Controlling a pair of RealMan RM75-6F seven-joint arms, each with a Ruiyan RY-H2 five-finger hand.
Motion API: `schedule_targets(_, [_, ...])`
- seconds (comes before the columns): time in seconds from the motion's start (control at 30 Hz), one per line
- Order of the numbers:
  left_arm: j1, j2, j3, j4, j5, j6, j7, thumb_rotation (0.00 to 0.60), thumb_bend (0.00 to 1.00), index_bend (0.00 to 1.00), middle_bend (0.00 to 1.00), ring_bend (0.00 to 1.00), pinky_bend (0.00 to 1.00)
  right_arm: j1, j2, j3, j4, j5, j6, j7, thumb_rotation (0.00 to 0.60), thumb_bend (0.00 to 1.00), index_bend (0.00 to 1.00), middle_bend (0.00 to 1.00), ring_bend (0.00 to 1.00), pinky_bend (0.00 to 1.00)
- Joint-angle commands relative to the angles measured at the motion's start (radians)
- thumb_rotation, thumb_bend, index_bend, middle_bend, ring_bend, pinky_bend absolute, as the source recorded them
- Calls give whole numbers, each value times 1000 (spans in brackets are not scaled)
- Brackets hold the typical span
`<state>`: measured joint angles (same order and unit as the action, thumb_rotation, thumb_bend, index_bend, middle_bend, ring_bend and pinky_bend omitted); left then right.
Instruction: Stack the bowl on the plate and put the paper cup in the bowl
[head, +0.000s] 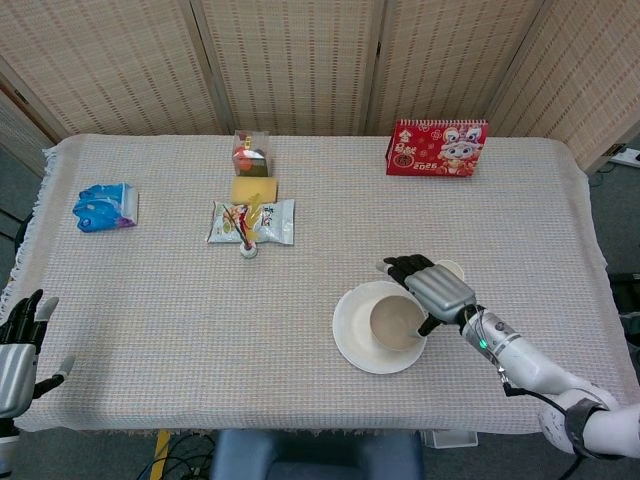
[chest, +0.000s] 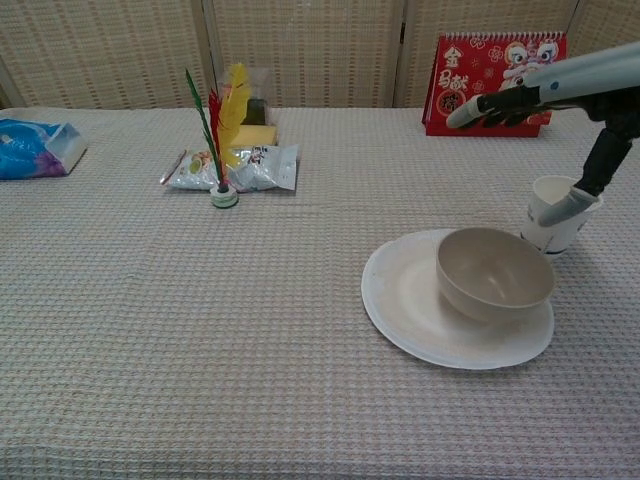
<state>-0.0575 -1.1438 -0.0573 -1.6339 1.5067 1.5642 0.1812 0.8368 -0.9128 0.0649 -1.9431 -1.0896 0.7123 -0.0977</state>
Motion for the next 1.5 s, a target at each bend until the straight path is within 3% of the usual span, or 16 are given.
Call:
schedule_targets(0.03, [-2,-5,1,0,-1,-5,9,600,314,0,0,0,259,-51,53,17,-1,-48,53,49,600,87,0,0,0,0])
schedule_targets(0.3, [-14,-30,1,1,-2,-22,60,600,314,0,0,0,259,-32,73,24,148,-6,-96,149,600,86,0,0,0,0])
schedule_targets(0.67, [-20,-31,-4,8,-17,-34,52,600,315,0,0,0,259,17,23,-1,283,73,-221,118,600,87,0,0,0,0])
schedule_targets(1.23, [-16,-25,-2,7,-18,-28,45,600,314,0,0,0,259,27,-136,-46,435,134,-240,78,600,122,66,0,0,0])
schedule_targets(1.5, [-19,-27,1,6,-18,-37,53,600,315,0,0,0,259,17,-217,-37,525,154,-225,94,600,165,205,0,0,0])
